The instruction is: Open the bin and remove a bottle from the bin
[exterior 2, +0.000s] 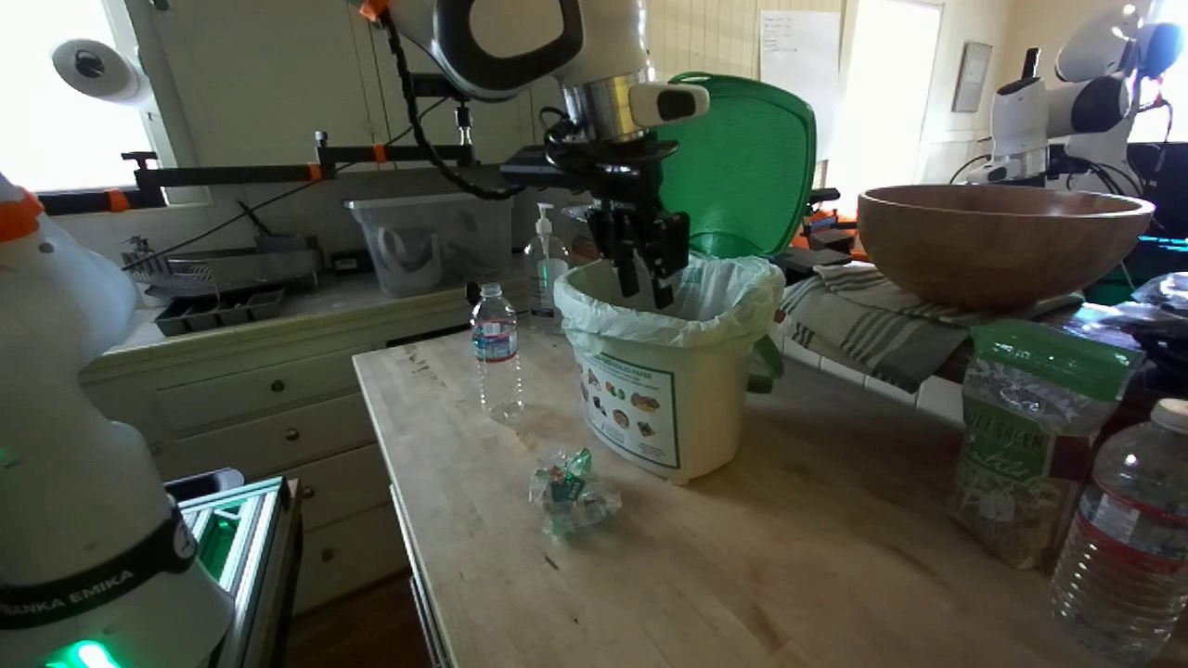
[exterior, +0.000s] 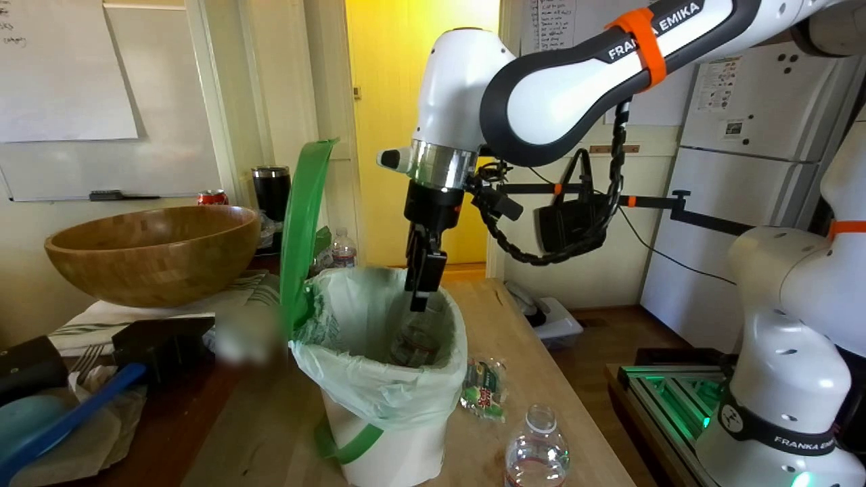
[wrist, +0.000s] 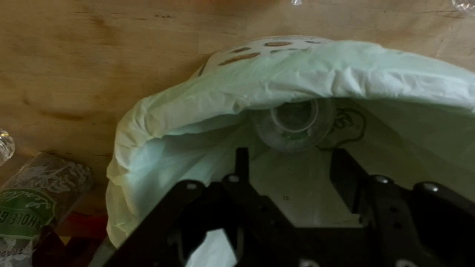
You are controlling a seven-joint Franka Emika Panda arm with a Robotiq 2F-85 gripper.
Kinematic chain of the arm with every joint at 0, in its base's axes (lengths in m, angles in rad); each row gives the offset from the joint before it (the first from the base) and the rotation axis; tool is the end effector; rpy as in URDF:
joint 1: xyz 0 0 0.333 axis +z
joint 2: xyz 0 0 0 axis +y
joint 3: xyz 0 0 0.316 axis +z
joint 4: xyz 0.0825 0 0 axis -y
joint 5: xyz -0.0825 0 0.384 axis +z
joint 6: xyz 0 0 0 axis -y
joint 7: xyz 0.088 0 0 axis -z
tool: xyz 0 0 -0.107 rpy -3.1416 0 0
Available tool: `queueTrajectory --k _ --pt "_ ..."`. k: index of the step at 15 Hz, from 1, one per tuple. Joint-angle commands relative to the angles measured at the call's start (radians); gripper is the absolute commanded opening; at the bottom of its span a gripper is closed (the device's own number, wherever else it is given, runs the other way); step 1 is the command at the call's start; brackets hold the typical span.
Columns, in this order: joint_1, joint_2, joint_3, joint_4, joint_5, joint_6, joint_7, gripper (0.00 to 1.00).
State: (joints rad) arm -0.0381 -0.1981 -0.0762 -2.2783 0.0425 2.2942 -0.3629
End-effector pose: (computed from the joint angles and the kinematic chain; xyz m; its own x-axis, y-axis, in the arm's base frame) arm 0.4997 -0.0576 0.4577 0.9515 0.2195 0.2156 0.2190 -0.9754 0.0262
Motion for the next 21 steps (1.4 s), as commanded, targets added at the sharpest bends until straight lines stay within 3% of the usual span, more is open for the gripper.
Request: queueTrajectory --k 1,2,6,7,8,9,11,16,18,21 --pt "0.003 0.025 -0.007 0.002 -0.01 -0.016 0.01 0.92" --pt "0.002 0.029 -0.008 0.003 -0.008 -0.019 0.009 0.99" --pt "0.0 0.048 -0.008 0.004 -0.008 -0.023 0.01 1.0" --pt "0.0 0.052 -0.008 0.005 -0.008 -0.025 0.01 0.95" --pt "0.0 0.055 -0.008 0.006 -0.007 -0.028 0.01 0.8" --pt "0.0 0.058 -0.008 0.007 -0.007 -0.031 0.011 0.71" --pt "-0.001 0.062 -0.007 0.01 -0.006 -0.037 0.015 0.63" --pt "-0.005 0.07 -0.006 0.014 -0.011 -0.032 0.04 0.24" --pt "-0.006 0.069 -0.007 0.016 -0.006 -0.034 0.048 0.13" --pt "-0.005 0.057 -0.006 0.019 0.002 -0.039 0.052 0.05"
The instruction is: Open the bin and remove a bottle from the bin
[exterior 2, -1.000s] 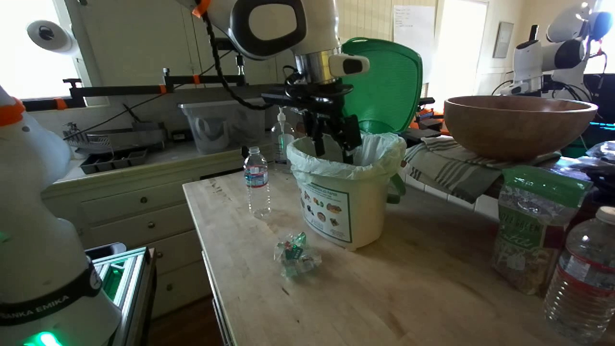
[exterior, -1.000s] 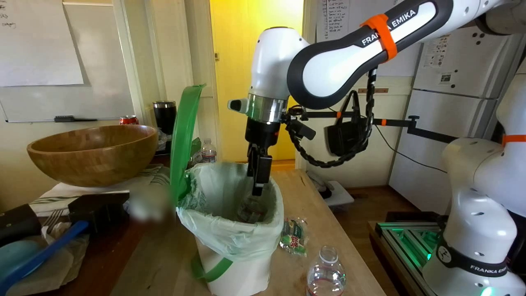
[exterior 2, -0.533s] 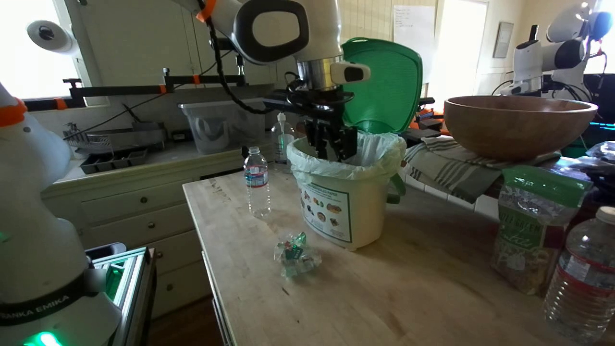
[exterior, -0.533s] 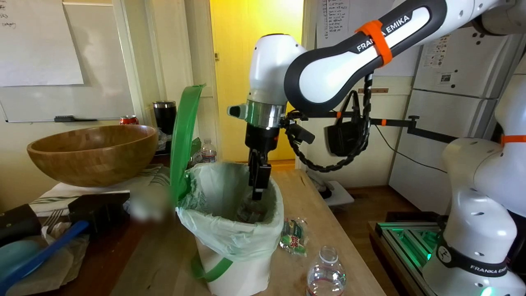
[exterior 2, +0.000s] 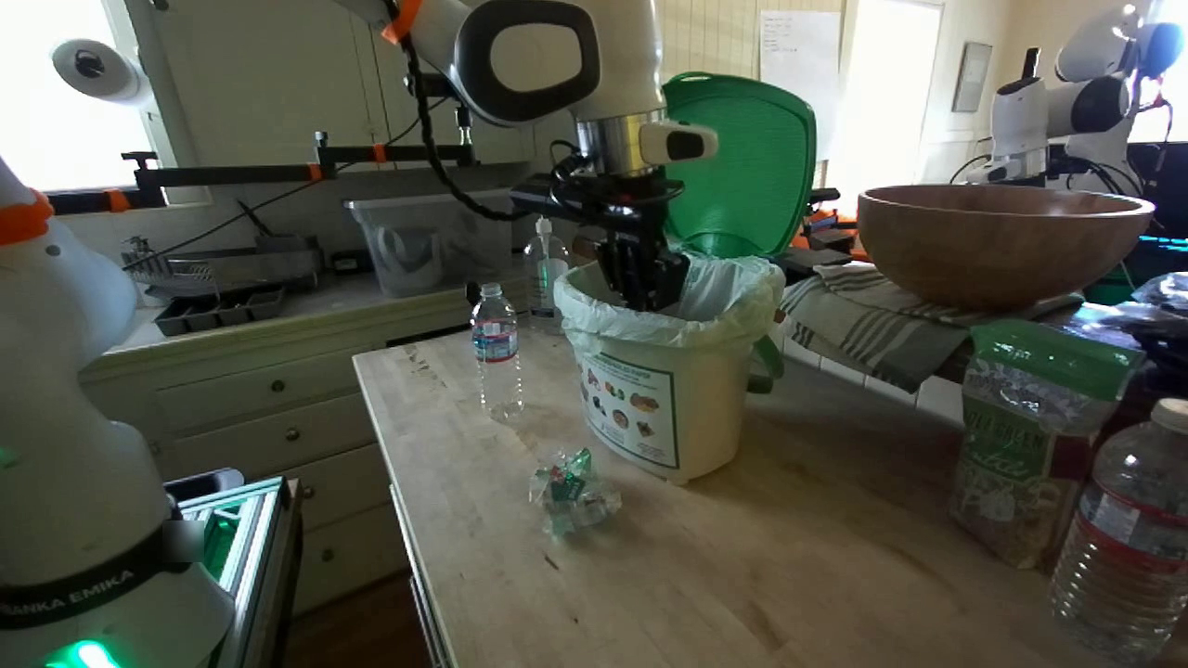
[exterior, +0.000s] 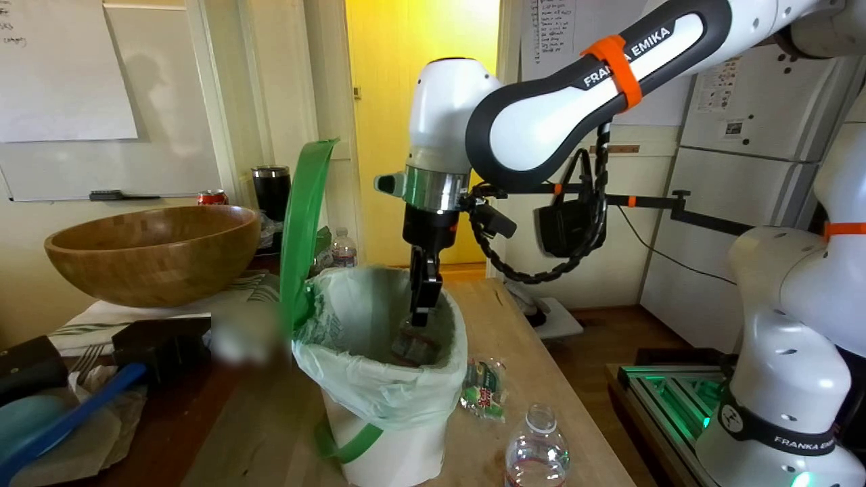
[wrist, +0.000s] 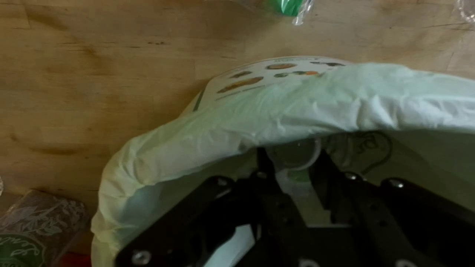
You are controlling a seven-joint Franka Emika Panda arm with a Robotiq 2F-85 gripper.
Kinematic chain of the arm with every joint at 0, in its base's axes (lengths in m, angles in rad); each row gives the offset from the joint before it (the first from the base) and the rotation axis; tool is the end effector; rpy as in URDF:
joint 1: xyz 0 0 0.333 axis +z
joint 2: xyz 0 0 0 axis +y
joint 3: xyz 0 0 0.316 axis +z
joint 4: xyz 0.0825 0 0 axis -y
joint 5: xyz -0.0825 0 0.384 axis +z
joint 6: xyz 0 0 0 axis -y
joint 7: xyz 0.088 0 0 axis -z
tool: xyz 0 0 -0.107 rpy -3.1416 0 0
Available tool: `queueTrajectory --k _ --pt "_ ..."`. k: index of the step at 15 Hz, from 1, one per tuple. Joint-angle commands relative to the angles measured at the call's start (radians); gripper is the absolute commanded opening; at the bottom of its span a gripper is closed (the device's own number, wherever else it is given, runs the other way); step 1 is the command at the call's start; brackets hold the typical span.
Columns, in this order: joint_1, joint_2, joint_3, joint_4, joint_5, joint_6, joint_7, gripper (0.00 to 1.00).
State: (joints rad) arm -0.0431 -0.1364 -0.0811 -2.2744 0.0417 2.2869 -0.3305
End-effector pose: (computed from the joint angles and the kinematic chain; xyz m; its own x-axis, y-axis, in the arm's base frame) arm 0.5060 -0.0629 0.4276 0.9718 0.1784 0.1541 0.1799 -0.9837 0.0041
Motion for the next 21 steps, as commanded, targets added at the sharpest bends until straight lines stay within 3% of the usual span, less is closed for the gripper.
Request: queueTrajectory --k 1,12,21 --pt "0.001 -0.013 -0.001 0.017 0.005 -0.033 0.023 0.07" --pt "-0.001 -0.128 0.004 0.069 -0.009 -0.116 0.123 0.0" --pt "-0.013 -0.155 0.006 0.144 -0.034 -0.198 0.209 0.0"
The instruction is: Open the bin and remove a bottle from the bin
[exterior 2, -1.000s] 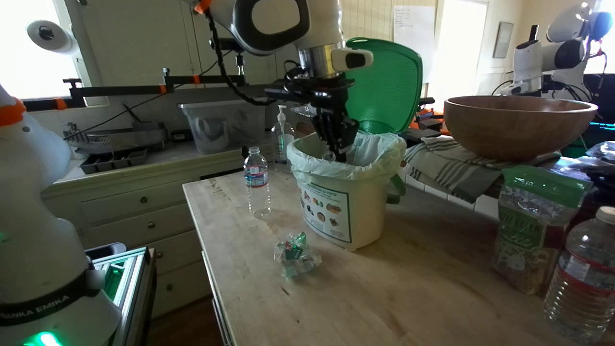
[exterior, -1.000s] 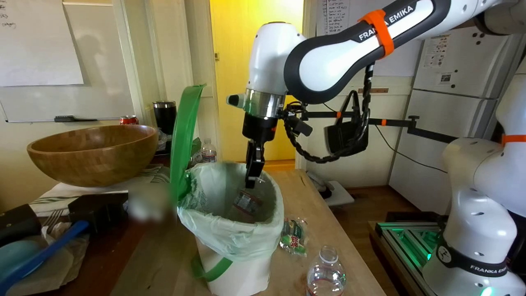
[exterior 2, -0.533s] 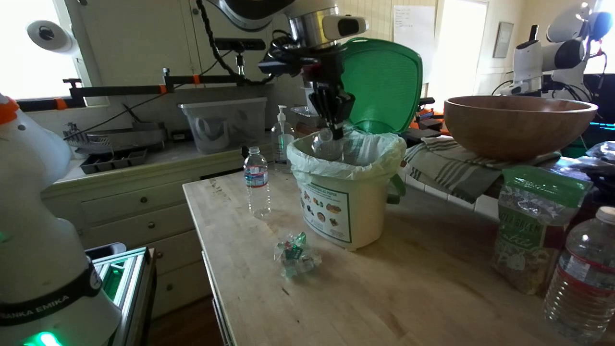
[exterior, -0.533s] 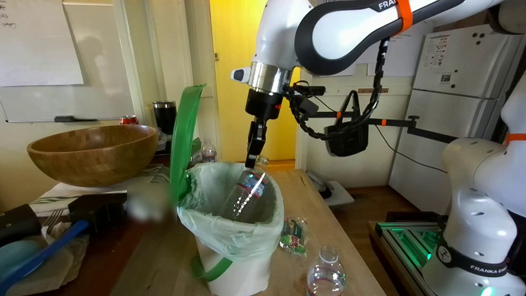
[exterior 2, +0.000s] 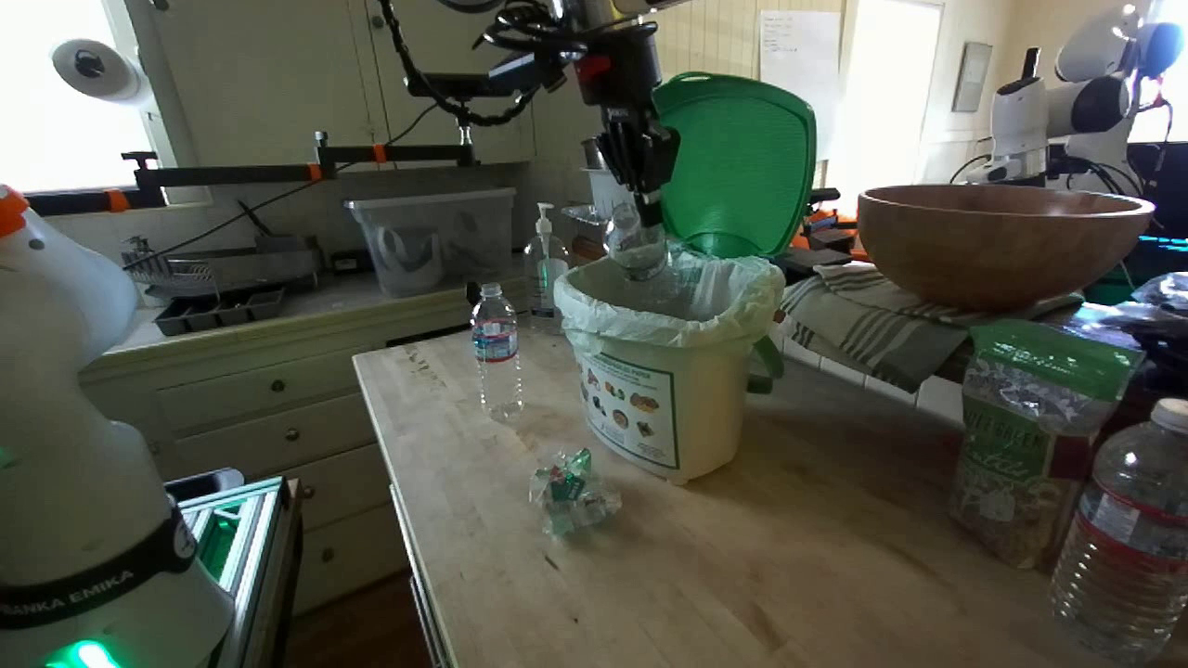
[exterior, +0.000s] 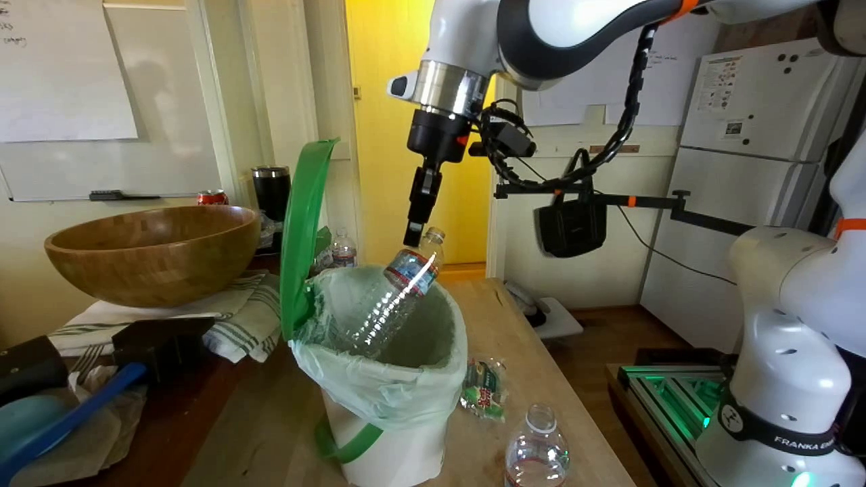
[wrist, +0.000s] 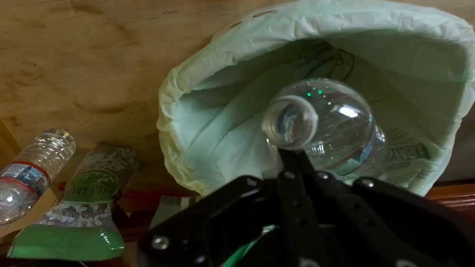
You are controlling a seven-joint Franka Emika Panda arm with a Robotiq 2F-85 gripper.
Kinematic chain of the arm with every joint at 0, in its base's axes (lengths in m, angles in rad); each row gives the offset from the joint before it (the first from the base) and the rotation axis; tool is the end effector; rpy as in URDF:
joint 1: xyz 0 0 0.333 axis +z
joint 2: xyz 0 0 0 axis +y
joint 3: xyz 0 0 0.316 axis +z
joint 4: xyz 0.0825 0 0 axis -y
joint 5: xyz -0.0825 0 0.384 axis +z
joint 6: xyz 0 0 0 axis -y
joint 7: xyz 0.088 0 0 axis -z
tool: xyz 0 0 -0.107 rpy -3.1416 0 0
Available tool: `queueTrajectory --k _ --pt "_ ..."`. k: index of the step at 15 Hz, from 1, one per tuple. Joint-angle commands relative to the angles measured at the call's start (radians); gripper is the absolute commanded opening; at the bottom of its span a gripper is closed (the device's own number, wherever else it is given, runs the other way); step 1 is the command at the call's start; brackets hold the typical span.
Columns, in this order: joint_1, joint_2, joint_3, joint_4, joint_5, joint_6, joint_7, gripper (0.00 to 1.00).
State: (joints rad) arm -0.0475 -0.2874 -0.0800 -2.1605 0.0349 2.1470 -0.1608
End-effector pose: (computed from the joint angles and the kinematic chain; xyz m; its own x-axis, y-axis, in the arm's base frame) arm 0.4903 -0.0646 0.5442 0.9615 0.0160 0.2743 0.0202 -0.9997 -0.0122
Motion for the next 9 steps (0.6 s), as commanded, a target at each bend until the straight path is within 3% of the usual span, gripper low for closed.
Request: queueTrajectory --k 1,9 --pt "-0.011 -0.003 0.005 0.04 -0.034 -0.068 0.045 0.0" --pt "-0.019 -0.007 0.013 0.161 -0.13 -0.253 0.056 0.0"
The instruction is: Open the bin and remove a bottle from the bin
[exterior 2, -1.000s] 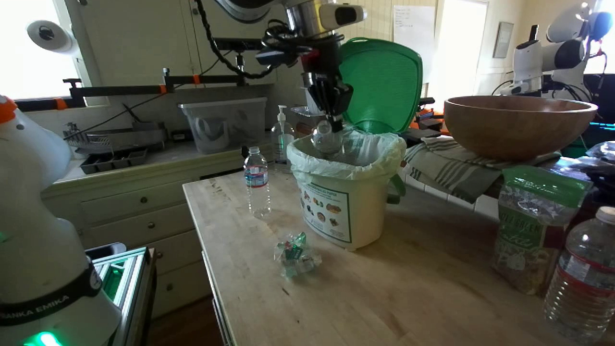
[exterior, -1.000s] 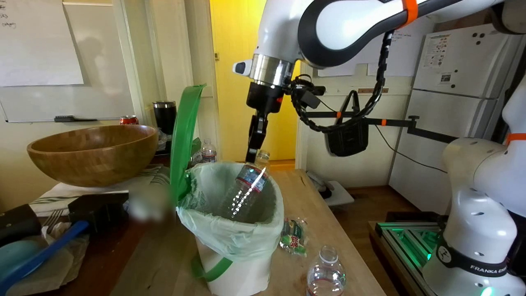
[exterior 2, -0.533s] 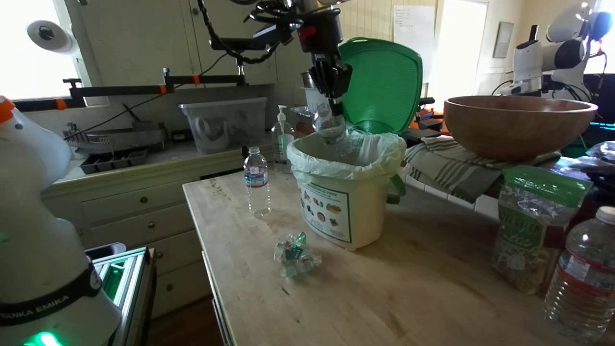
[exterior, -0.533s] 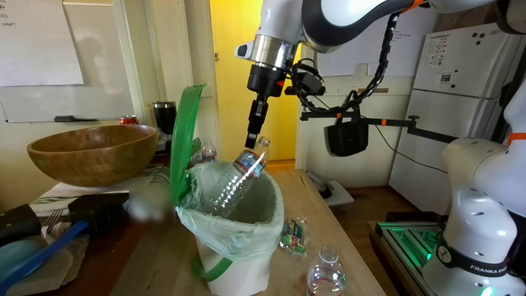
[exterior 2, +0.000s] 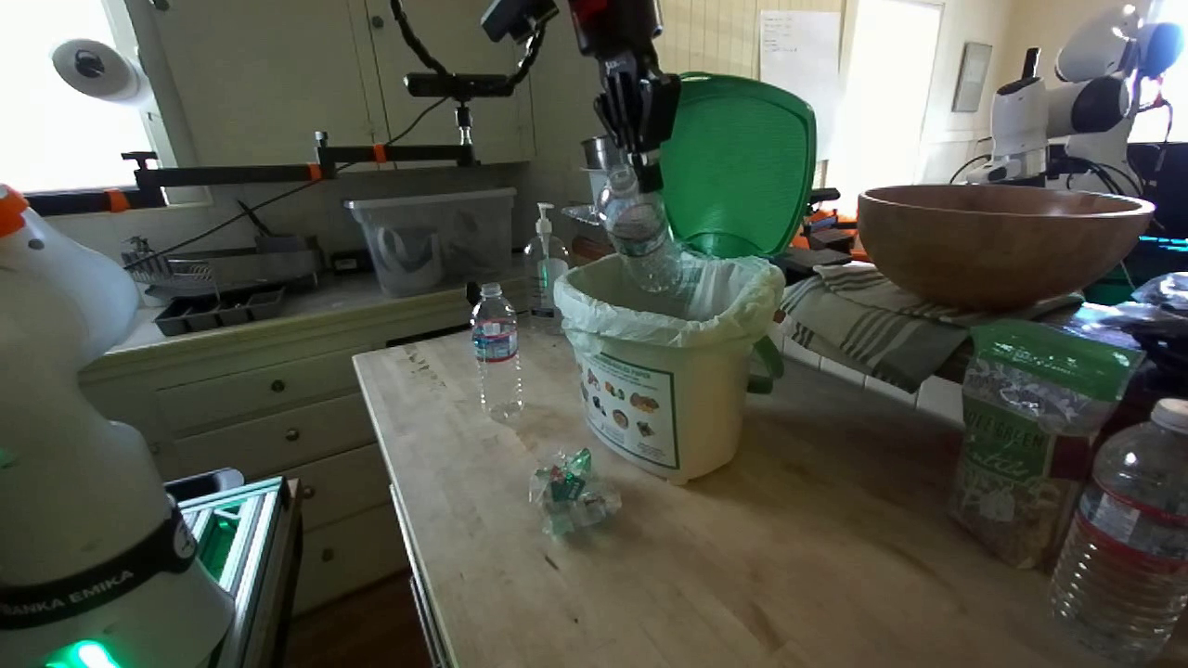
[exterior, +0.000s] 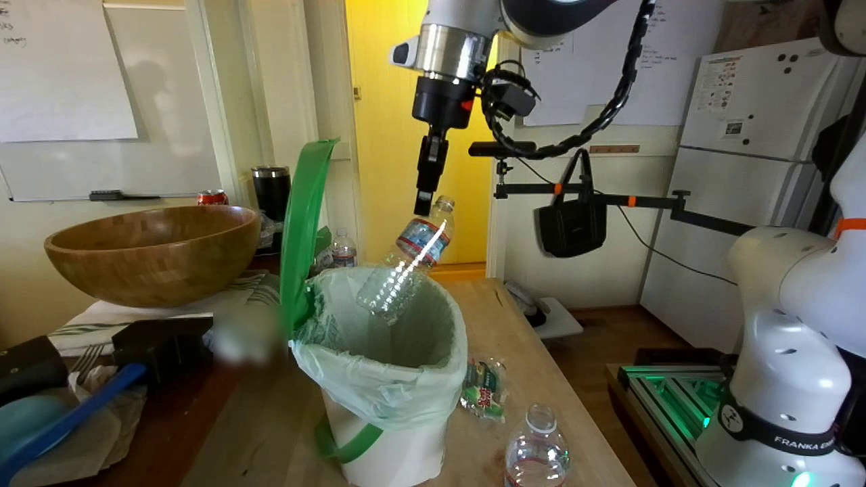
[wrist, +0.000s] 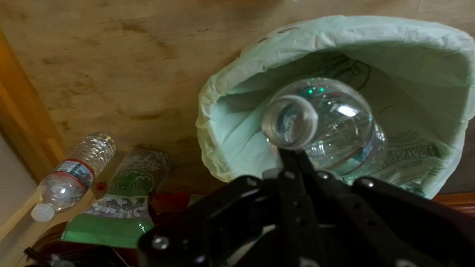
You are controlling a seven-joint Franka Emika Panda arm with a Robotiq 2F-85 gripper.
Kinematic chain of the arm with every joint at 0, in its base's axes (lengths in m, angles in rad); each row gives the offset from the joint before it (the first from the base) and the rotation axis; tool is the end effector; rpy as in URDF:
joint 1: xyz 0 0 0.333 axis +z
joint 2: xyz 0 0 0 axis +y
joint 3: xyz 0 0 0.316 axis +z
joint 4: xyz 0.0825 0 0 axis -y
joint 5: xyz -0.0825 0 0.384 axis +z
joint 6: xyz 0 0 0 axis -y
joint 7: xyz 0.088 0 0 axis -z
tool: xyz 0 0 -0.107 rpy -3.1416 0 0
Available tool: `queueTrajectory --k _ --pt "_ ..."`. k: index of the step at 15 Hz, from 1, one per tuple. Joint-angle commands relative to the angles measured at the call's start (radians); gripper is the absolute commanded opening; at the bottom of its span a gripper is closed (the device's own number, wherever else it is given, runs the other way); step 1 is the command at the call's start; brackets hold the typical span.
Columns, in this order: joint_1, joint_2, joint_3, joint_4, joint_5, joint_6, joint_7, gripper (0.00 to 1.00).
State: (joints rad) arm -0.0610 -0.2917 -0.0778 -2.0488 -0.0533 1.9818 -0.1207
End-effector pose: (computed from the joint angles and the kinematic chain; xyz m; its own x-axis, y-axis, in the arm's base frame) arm 0.4849 -0.0752 0.5842 0.9762 0.0047 0.2166 -0.0077 -0.9984 0.0565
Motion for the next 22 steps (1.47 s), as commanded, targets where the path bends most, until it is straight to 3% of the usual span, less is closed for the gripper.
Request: queueTrajectory --k 1,7,16,22 --pt "-0.005 -0.003 0.012 0.065 -0.049 -0.109 0.015 0.0" --pt "-0.002 -0.01 0.023 0.136 -0.112 -0.234 -0.003 0.0" --pt "-0.003 -0.024 0.033 0.119 -0.298 -0.405 -0.04 0.0" --pt "0.0 -0.024 0.03 0.104 -0.38 -0.455 -0.051 0.0"
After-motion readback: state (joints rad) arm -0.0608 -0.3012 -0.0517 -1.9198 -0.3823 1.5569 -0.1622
